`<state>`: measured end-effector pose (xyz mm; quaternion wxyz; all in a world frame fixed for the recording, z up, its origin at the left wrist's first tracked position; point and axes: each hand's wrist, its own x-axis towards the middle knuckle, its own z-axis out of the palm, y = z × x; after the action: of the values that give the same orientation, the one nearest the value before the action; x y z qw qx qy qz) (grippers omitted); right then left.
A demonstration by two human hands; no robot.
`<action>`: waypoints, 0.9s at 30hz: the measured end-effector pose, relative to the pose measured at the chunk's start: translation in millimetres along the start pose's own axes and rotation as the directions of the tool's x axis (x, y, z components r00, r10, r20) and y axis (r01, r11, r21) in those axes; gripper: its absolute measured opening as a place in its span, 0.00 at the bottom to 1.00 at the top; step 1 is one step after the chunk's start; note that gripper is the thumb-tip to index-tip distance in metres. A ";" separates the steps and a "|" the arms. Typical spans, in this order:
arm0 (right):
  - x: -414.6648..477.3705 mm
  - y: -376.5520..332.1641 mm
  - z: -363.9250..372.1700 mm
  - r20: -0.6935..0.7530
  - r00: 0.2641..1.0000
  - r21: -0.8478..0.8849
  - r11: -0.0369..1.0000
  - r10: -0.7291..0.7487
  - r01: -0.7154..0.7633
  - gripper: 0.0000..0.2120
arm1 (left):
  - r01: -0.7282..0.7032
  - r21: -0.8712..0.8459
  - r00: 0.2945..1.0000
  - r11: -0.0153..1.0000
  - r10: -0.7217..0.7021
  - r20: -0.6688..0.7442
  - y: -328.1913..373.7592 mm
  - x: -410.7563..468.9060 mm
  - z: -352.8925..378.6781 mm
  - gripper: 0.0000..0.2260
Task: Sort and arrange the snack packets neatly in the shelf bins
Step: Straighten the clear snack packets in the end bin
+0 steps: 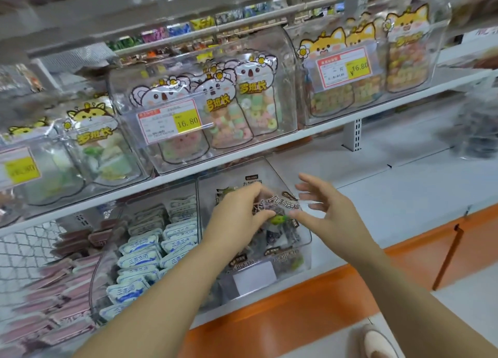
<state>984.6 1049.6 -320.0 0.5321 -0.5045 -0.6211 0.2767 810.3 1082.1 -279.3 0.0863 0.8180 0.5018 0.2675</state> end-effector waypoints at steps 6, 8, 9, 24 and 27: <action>7.5 17.6 -9.2 -0.340 0.937 -0.084 0.995 -0.080 0.055 0.05 | 0.003 -0.236 0.992 0.972 -0.033 -0.122 8.6 25.2 11.5 0.15; 4.3 23.2 -17.0 -0.488 0.873 0.008 1.000 -0.011 0.017 0.05 | 0.113 -0.293 0.986 0.949 -0.144 -0.084 -0.2 34.6 19.7 0.13; 3.8 25.5 -20.3 -0.530 0.847 0.044 0.999 0.026 -0.003 0.05 | 0.159 -0.254 0.986 0.954 -0.165 -0.002 -4.0 37.9 25.2 0.12; 12.8 48.5 -26.4 -0.435 0.893 0.061 0.993 0.116 -0.099 0.08 | 0.422 -0.012 0.769 0.906 -0.351 0.534 -3.1 52.1 88.5 0.29; 12.0 46.6 -22.8 -0.422 0.899 0.066 0.993 0.114 -0.095 0.11 | 0.470 0.014 0.786 0.882 -0.426 0.447 -2.4 52.6 99.0 0.14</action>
<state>1022.4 1072.0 -350.0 0.6500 -0.5734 -0.4560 0.2020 878.9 1141.5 -345.2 0.2978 0.7087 0.6354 0.0730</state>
